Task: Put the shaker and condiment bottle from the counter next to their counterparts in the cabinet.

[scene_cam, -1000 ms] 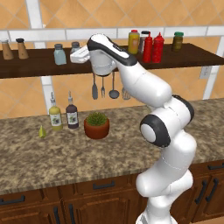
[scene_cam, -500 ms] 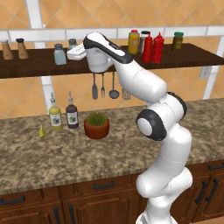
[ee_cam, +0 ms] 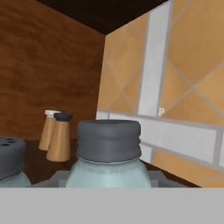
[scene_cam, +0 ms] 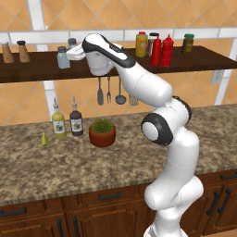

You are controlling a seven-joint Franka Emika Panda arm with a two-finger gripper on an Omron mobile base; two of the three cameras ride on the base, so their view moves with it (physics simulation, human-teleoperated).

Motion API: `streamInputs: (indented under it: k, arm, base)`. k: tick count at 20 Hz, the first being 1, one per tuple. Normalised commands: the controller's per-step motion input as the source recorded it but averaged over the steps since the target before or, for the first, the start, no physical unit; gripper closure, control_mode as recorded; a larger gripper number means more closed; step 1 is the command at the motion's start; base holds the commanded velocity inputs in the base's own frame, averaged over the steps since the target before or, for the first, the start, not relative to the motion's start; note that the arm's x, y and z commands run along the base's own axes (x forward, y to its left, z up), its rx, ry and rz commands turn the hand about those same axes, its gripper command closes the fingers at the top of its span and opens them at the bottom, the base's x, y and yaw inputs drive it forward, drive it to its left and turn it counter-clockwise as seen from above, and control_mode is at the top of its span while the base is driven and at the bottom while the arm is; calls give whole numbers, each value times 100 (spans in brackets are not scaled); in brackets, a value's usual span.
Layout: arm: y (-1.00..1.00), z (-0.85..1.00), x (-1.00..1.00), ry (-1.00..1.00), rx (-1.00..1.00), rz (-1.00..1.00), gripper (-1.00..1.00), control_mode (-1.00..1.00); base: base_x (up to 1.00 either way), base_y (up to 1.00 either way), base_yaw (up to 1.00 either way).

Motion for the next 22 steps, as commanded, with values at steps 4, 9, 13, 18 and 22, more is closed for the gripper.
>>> streamInputs:
  k: [4,9,13,18,22]
  arm:
    - [3,-21,0,0,0,0,100,-100]
    - [0,-38,1,0,0,0,100,-100]
    - [4,-35,15,0,0,0,100,-100]
    - [18,-57,34,0,0,0,100,-100]
    - [23,-74,43,0,0,0,100,-100]
  base:
    - [0,0,0]
    - [0,0,0]
    - [0,0,0]
    - [0,0,0]
    - [0,0,0]
